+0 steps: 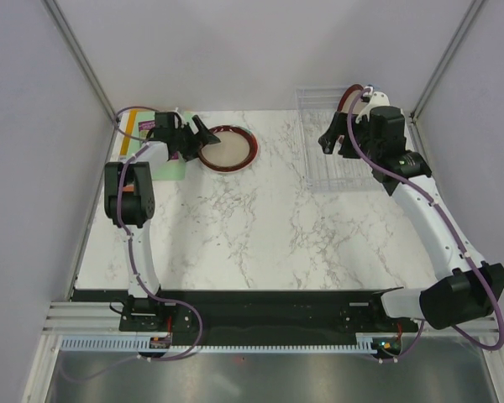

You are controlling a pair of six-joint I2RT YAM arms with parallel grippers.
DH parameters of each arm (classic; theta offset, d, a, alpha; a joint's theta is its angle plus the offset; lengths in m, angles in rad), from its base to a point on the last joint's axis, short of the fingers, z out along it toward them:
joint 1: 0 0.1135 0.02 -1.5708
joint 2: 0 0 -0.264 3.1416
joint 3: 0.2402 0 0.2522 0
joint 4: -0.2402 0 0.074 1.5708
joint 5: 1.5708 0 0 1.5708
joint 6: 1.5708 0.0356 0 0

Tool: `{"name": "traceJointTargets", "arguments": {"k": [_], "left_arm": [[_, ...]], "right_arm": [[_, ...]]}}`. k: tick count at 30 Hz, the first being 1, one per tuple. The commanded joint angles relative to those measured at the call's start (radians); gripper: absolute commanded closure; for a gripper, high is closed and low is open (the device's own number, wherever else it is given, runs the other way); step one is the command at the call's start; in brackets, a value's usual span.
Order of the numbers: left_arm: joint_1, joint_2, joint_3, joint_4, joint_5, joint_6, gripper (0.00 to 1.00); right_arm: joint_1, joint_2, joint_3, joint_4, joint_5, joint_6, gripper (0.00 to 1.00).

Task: Unload the plates from the dish rack

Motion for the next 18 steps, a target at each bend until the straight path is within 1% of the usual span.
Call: {"name": "traceJointTargets", "arguments": {"k": [1, 4, 7, 13, 14, 16, 18], "left_arm": [[-0.003, -0.047, 0.053, -0.217, -0.208, 0.148, 0.0], [-0.02, -0.061, 0.112, -0.311, -0.315, 0.194, 0.0], [-0.034, -0.082, 0.138, -0.35, -0.383, 0.229, 0.0], [-0.075, -0.084, 0.204, -0.411, -0.45, 0.283, 0.0], [-0.082, -0.081, 0.218, -0.443, -0.464, 0.289, 0.0], [-0.092, -0.082, 0.238, -0.468, -0.499, 0.283, 0.0], [-0.094, -0.11, 0.218, -0.471, -0.49, 0.266, 0.0]], "right_arm": [[-0.003, 0.016, 0.093, -0.035, 0.116, -0.068, 0.11], [-0.003, 0.031, 0.134, -0.062, 0.18, -0.094, 0.11], [-0.005, 0.055, 0.18, -0.084, 0.248, -0.123, 0.11], [-0.005, 0.115, 0.241, -0.101, 0.34, -0.162, 0.12], [-0.003, 0.123, 0.251, -0.101, 0.354, -0.171, 0.12], [-0.006, 0.144, 0.263, -0.101, 0.396, -0.176, 0.11], [-0.012, 0.18, 0.294, -0.098, 0.438, -0.183, 0.11]]}}
